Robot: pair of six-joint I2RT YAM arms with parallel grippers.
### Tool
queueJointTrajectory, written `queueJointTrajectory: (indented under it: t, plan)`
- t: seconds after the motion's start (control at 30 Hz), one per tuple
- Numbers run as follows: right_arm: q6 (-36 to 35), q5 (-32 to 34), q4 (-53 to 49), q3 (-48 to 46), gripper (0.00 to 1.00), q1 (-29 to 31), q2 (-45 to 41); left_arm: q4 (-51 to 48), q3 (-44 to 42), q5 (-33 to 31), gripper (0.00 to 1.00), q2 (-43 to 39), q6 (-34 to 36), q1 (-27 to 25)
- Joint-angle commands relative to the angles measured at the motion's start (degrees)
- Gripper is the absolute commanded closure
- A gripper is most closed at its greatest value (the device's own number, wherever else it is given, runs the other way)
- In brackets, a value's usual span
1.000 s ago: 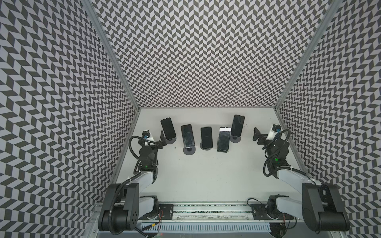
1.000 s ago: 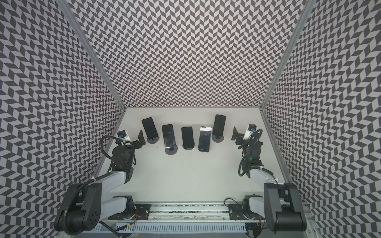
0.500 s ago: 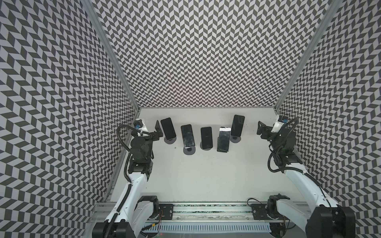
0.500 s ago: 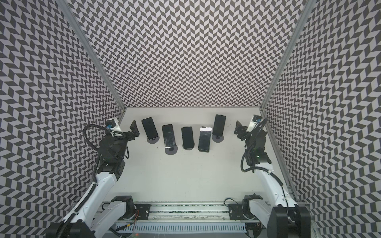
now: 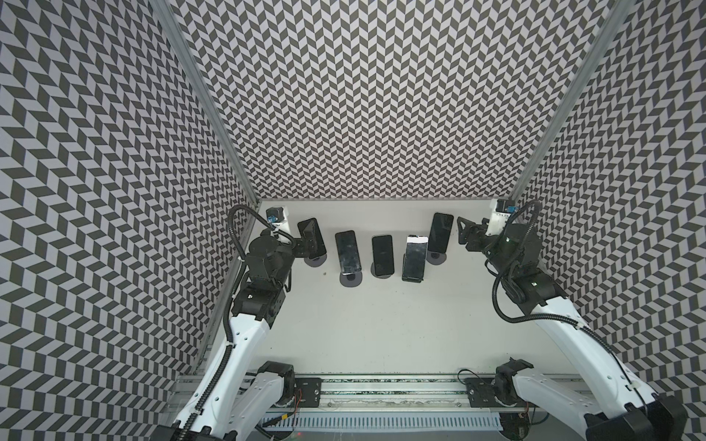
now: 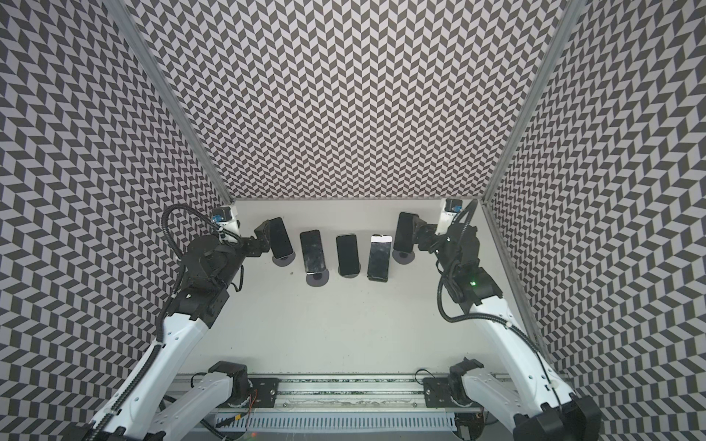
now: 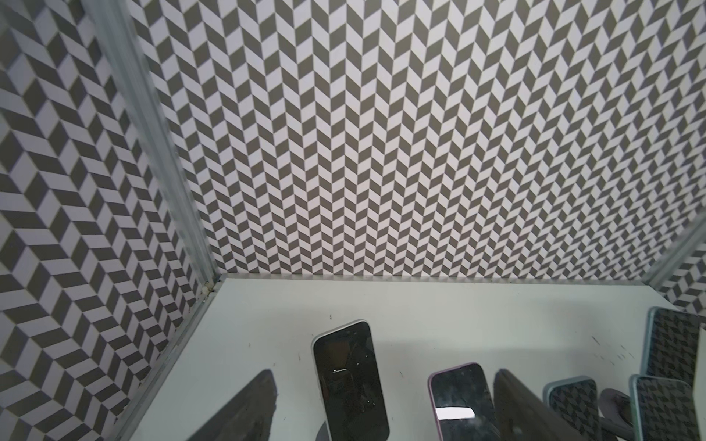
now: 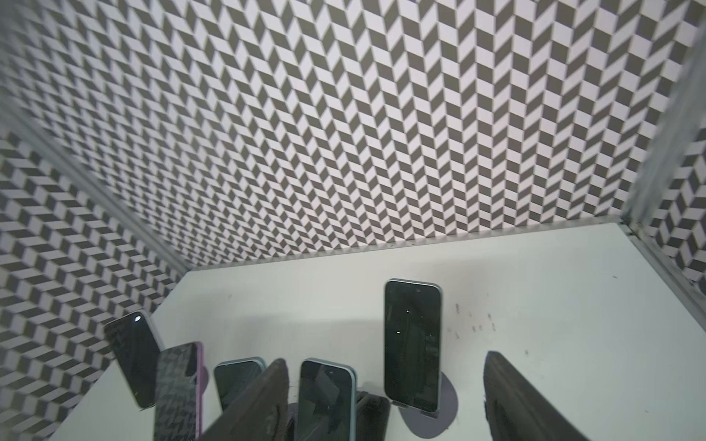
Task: Remove the phone from the phone stand
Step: 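Raise both grippers and move them toward the row of standing phones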
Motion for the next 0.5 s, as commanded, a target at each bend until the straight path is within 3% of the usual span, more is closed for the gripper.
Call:
queueJointTrajectory:
  t: [0.0, 0.47]
  plan:
    - [1.63, 1.10, -6.11, 4.33, 0.23, 4.06, 1.05, -9.51, 5.17, 0.94, 0.11, -0.99, -1.14, -2.00]
    - [9.81, 2.40, -28.17, 16.30, 0.26, 20.04, 3.70, -23.45, 10.07, 1.10, 0.17, -7.97, -11.49, -6.84]
